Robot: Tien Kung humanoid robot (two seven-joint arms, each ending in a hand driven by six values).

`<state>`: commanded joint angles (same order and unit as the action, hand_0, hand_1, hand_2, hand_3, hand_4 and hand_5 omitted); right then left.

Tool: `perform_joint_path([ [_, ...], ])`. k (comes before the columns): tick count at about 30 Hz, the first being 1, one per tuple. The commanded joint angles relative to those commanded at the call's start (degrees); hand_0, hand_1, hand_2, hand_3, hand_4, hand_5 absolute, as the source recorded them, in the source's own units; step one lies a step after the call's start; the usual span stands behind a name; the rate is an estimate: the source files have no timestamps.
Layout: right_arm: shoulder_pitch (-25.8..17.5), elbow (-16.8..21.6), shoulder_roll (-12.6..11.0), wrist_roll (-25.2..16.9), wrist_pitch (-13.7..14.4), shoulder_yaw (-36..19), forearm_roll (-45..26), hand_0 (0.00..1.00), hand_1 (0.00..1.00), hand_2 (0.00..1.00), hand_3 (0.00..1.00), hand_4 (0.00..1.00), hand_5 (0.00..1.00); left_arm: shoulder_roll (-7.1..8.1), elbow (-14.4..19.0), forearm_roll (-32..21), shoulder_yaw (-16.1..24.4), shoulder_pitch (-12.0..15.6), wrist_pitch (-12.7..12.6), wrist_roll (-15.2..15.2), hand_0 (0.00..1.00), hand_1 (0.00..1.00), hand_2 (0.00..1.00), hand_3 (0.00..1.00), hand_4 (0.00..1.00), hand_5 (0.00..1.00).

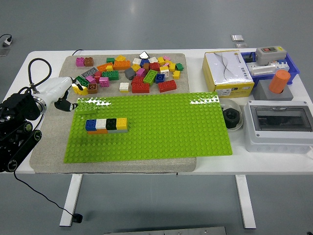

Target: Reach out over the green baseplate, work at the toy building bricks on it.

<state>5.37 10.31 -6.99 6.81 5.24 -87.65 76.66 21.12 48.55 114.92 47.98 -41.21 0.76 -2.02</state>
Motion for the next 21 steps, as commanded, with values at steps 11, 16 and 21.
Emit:
perform_joint_path([
  [11,0.4,0.0,-0.1,0.0,0.0,0.4,0.1,0.633,0.411,0.582,0.703,0.682,0.912,-1.43,-6.2,-10.0,-3.2,-2.8,3.7,1.8,0.154,0.002,0.097,0.752,0.942,0.002],
  [16,0.5,0.0,-0.2,0.0,0.1,0.5,0.1,0.633,0.411,0.585,0.703,0.681,0.905,-1.75,-6.6,-11.2,-3.4,-3.4,4.5,1.8,0.154,0.002,0.097,0.754,0.937,0.002],
  [21,0.7,0.0,-0.2,0.0,0.0,0.5,0.5,0.632,0.411,0.584,0.703,0.681,0.902,-2.31,-7.7,-12.6,-3.7,-4.1,4.1,2.2,0.155,0.002,0.095,0.752,0.936,0.002],
])
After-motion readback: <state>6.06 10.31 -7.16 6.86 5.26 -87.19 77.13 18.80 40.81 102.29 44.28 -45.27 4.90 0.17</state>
